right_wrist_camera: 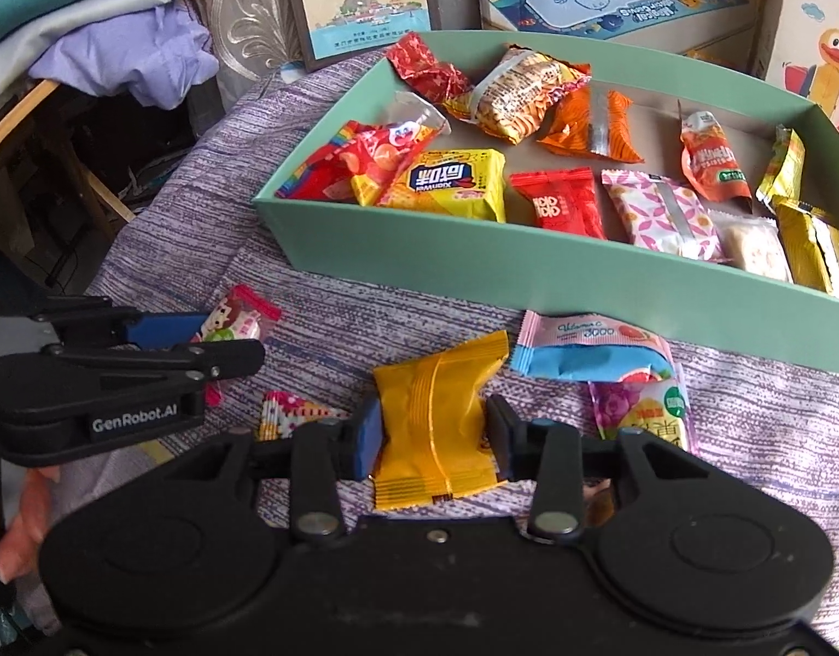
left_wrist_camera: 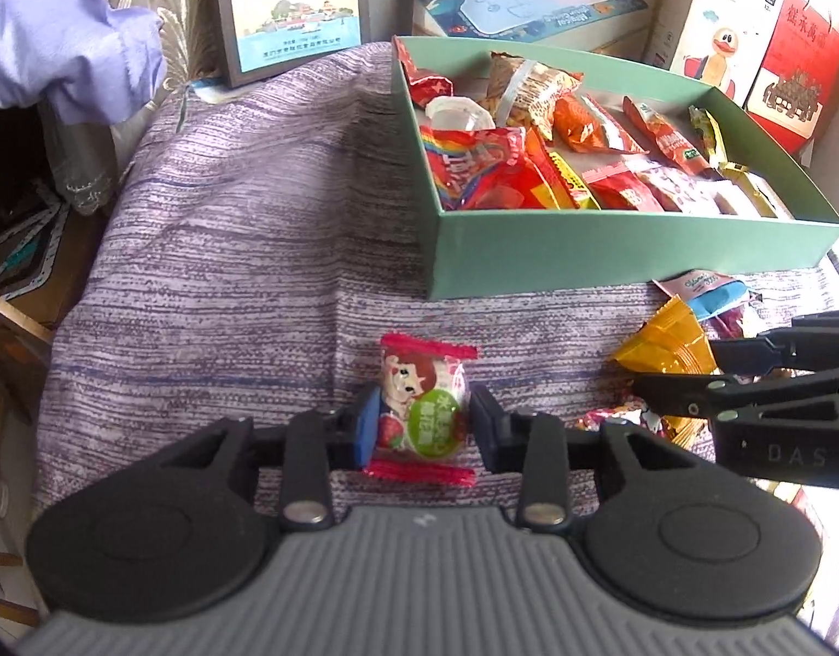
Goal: Organize snacks
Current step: 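Grasp the pink candy with the left gripper while the right grasps the yellow pouch, then carry the pink candy and yellow pouch into the tray and open both grippers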
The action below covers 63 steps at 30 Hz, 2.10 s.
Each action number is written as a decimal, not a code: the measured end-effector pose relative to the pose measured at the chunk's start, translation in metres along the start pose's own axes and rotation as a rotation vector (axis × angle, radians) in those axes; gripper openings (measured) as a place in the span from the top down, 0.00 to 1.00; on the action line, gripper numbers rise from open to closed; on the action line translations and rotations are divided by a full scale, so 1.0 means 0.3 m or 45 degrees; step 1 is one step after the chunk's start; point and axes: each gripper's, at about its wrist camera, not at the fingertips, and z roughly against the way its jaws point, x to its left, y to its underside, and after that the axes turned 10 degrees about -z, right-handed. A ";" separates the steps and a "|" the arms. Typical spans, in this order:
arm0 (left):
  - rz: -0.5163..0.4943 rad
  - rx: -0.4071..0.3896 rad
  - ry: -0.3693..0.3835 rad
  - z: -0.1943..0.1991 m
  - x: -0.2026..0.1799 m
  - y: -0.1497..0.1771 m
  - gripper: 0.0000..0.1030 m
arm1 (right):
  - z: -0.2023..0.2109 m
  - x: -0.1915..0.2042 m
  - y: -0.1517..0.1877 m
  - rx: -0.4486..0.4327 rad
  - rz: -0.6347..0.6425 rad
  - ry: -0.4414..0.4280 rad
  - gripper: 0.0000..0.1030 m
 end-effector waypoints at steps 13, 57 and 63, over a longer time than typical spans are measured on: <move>0.031 -0.038 0.026 0.083 -0.020 0.007 0.73 | 0.133 -0.130 -0.027 -0.017 -0.226 -0.123 0.66; -0.039 -0.179 -0.040 -0.109 -0.015 -0.581 0.24 | -0.001 -0.187 -0.553 -0.177 -0.373 -0.167 0.18; -0.056 -0.159 -0.100 -0.118 -0.031 -0.547 0.01 | 0.004 -0.178 -0.530 -0.171 -0.352 -0.145 0.00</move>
